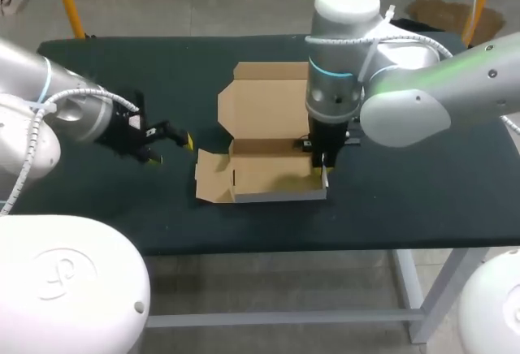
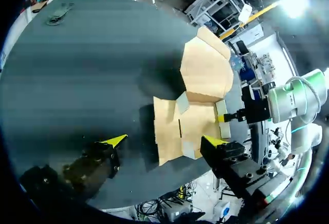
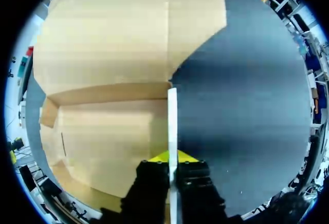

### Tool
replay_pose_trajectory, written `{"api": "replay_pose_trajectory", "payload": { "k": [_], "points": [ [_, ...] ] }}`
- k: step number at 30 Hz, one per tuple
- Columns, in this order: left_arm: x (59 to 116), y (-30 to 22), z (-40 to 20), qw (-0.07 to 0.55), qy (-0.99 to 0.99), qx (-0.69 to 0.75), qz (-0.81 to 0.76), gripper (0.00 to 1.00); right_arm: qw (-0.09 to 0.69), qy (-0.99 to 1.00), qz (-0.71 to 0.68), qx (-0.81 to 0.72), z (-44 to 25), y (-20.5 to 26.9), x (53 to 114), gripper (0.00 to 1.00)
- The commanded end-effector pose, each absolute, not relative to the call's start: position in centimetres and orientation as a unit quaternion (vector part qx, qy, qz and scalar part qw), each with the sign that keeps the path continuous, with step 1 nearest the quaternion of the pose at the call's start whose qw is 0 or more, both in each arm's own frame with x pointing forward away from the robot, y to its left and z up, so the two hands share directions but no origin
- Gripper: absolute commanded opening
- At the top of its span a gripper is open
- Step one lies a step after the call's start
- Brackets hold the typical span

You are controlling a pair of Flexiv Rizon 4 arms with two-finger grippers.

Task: Assemble the packaging by folding the flat box into shape, placing the metal phone stand inside, and closing the box properly

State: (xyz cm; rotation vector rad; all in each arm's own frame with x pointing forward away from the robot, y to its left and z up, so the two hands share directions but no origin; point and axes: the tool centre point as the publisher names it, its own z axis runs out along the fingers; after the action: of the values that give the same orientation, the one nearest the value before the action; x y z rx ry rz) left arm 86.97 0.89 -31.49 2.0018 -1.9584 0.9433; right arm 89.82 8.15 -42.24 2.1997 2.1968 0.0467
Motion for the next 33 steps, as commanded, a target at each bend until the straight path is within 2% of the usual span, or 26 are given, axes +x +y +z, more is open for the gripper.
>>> {"api": "replay_pose_trajectory", "payload": {
  "k": [1,9,12,19,27,33],
  "points": [
    [88.5,-0.2,-32.9,0.141,-0.636,0.701,0.29,0.78,0.016,0.706,0.013,0.707,-42.2,8.2,89.9,0.0],
    [88.6,-1.1,-35.0,0.173,-0.644,0.691,0.28,0.84,0.016,0.706,0.013,0.707,-42.2,8.2,89.9,0.0],
    [88.6,-1.4,-35.8,0.181,-0.654,0.679,0.28,0.8,0.016,0.706,0.013,0.707,-42.2,8.2,89.9,0.0],
    [88.8,-1.9,-37.1,0.198,-0.672,0.657,0.277,0.53,0.016,0.706,0.013,0.707,-42.2,8.2,89.9,0.0],
    [89.0,-2.3,-38.4,0.22,-0.68,0.644,0.273,0.61,0.016,0.706,0.013,0.707,-42.2,8.2,89.9,0.0],
    [89.0,-3.0,-39.3,0.24,-0.679,0.64,0.266,0.45,0.016,0.706,0.013,0.707,-42.2,8.2,89.9,0.0]
  ]
}}
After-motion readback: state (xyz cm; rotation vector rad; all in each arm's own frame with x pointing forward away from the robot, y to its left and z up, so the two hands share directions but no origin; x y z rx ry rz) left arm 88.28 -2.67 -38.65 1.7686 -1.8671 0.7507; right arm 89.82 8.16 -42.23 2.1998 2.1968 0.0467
